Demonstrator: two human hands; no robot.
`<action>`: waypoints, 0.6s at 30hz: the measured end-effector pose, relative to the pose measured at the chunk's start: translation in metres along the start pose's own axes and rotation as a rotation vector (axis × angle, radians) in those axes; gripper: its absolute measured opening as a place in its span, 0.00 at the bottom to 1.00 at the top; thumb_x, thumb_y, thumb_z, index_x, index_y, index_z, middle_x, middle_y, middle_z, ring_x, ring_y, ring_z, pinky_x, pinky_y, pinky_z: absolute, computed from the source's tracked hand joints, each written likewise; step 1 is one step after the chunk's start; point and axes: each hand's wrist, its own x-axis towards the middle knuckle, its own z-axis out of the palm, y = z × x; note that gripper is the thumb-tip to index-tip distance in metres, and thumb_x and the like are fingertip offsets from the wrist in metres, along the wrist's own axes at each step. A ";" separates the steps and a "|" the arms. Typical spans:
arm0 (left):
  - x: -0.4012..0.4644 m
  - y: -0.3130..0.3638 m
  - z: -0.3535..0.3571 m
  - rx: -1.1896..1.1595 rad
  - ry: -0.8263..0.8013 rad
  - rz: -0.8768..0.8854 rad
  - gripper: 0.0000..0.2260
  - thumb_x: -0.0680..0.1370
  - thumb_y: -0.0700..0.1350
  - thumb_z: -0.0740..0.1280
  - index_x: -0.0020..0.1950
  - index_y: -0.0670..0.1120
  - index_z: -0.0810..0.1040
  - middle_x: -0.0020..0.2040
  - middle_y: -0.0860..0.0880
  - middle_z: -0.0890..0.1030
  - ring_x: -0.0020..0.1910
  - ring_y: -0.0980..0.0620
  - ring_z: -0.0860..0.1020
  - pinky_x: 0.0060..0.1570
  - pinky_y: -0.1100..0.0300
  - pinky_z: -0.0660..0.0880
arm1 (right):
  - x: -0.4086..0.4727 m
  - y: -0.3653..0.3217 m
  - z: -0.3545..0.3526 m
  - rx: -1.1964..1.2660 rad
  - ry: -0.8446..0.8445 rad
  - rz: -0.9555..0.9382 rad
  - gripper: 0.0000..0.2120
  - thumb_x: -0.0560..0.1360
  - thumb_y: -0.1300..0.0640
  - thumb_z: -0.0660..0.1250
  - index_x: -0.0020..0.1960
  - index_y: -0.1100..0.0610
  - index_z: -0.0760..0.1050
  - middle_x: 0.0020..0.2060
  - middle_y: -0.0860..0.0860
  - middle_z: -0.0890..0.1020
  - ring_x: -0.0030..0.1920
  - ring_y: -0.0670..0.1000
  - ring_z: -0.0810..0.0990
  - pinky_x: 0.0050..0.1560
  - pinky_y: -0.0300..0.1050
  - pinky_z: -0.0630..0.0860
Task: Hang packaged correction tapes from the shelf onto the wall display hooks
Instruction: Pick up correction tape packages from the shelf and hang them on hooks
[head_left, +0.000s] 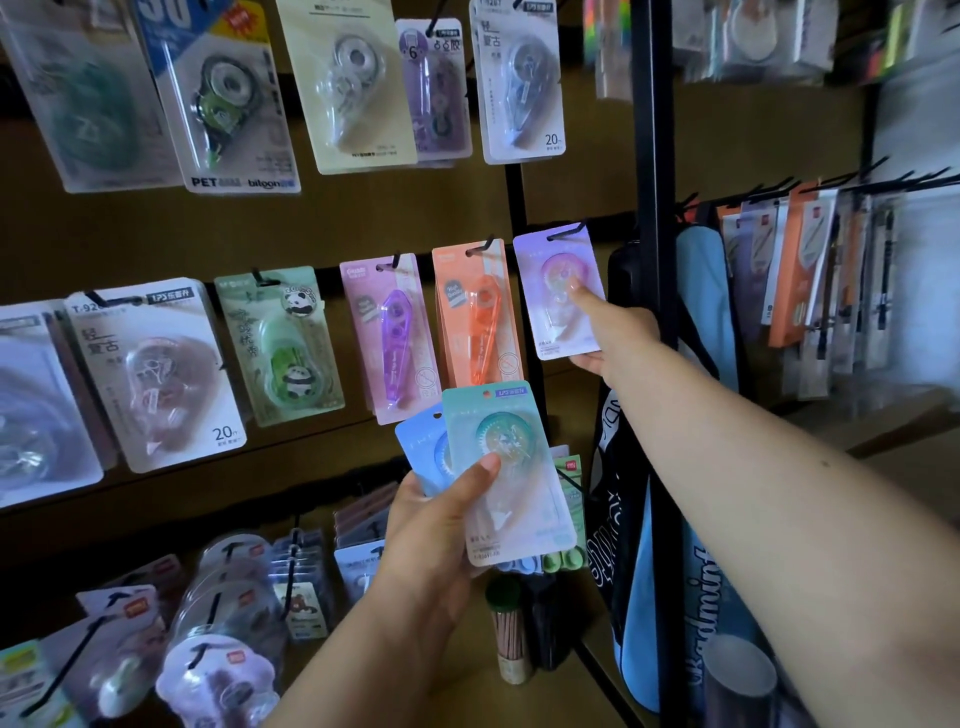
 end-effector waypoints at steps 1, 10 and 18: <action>0.000 0.001 0.000 0.006 0.002 0.003 0.26 0.66 0.43 0.74 0.63 0.46 0.76 0.52 0.45 0.86 0.44 0.43 0.85 0.30 0.52 0.80 | -0.002 0.004 -0.001 0.010 -0.006 0.035 0.23 0.64 0.41 0.77 0.44 0.57 0.74 0.44 0.53 0.79 0.42 0.53 0.82 0.38 0.45 0.81; -0.001 0.004 -0.003 0.043 -0.008 0.076 0.24 0.66 0.42 0.75 0.62 0.47 0.77 0.51 0.46 0.86 0.43 0.45 0.86 0.37 0.48 0.82 | -0.098 0.059 -0.012 -0.266 -0.390 0.169 0.28 0.61 0.36 0.75 0.50 0.56 0.80 0.44 0.53 0.85 0.43 0.53 0.85 0.44 0.47 0.81; 0.005 0.002 -0.004 0.108 0.092 0.107 0.11 0.79 0.49 0.67 0.58 0.45 0.77 0.52 0.42 0.85 0.46 0.41 0.85 0.41 0.46 0.81 | -0.101 0.060 -0.019 -0.172 -0.371 -0.023 0.10 0.67 0.54 0.77 0.42 0.58 0.81 0.42 0.56 0.86 0.47 0.60 0.84 0.58 0.61 0.77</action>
